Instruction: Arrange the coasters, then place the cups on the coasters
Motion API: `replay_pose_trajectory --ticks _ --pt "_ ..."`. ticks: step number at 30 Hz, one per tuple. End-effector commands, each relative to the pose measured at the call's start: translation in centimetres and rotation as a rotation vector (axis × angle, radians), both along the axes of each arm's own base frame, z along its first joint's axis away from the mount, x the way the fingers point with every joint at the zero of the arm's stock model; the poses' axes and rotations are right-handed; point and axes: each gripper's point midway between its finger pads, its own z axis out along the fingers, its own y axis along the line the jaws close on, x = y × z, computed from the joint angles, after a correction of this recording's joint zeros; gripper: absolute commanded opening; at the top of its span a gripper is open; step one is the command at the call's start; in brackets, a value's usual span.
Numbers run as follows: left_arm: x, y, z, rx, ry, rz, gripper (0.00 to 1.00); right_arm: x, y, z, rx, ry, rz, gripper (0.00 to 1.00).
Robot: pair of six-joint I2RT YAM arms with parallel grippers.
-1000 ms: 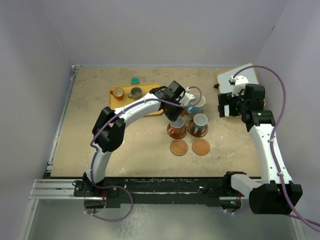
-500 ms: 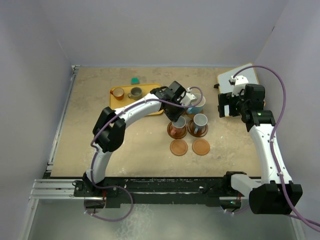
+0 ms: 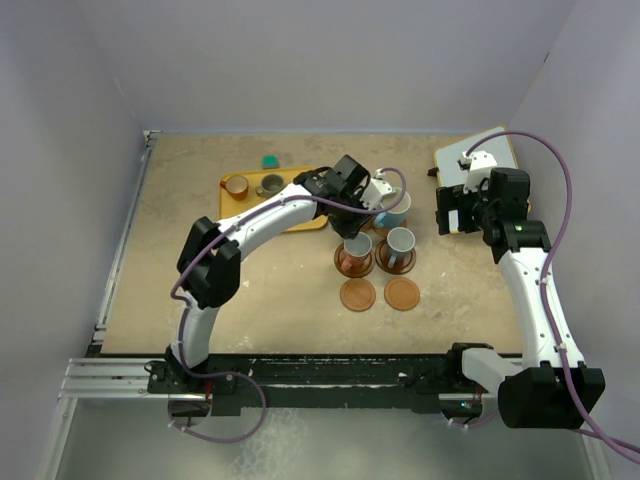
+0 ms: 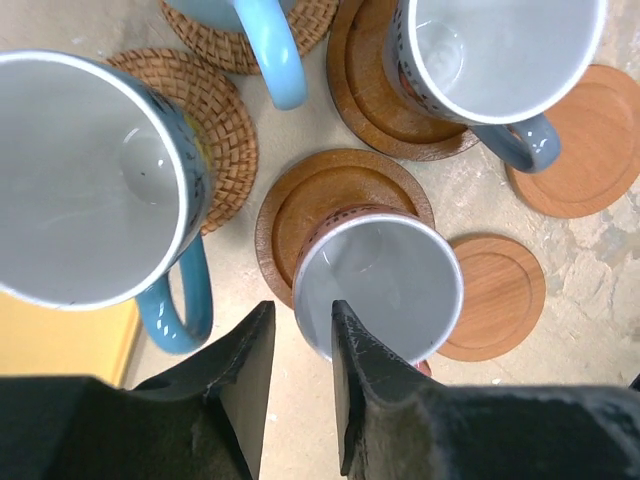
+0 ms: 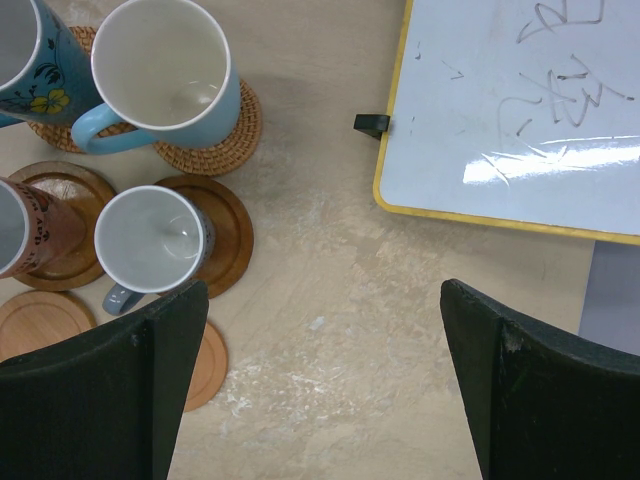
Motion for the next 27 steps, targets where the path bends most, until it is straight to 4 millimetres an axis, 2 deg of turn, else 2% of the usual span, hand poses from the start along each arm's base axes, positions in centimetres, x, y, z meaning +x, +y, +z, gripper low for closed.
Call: replay_pose_trajectory --ticks 1,10,15,20,23,27 --pt "0.7 0.0 7.0 -0.084 -0.151 -0.033 0.27 0.2 0.2 0.5 0.014 -0.019 0.002 1.0" --pt "3.2 3.8 12.0 -0.087 -0.37 0.055 0.39 0.2 0.1 0.5 0.011 -0.02 -0.001 1.0" --pt "6.0 7.9 13.3 -0.115 -0.39 0.15 0.42 0.2 0.1 0.5 0.011 -0.021 -0.002 1.0" --pt "9.8 13.1 13.2 -0.116 -0.408 0.257 0.42 0.2 0.0 0.6 0.008 -0.02 -0.001 1.0" --pt "12.2 16.0 12.3 -0.114 -0.411 0.303 0.43 0.1 0.1 0.6 0.008 -0.023 0.0 1.0" --pt "14.8 18.9 10.7 -0.11 -0.389 0.346 0.43 0.1 0.1 0.6 0.009 -0.023 0.001 1.0"
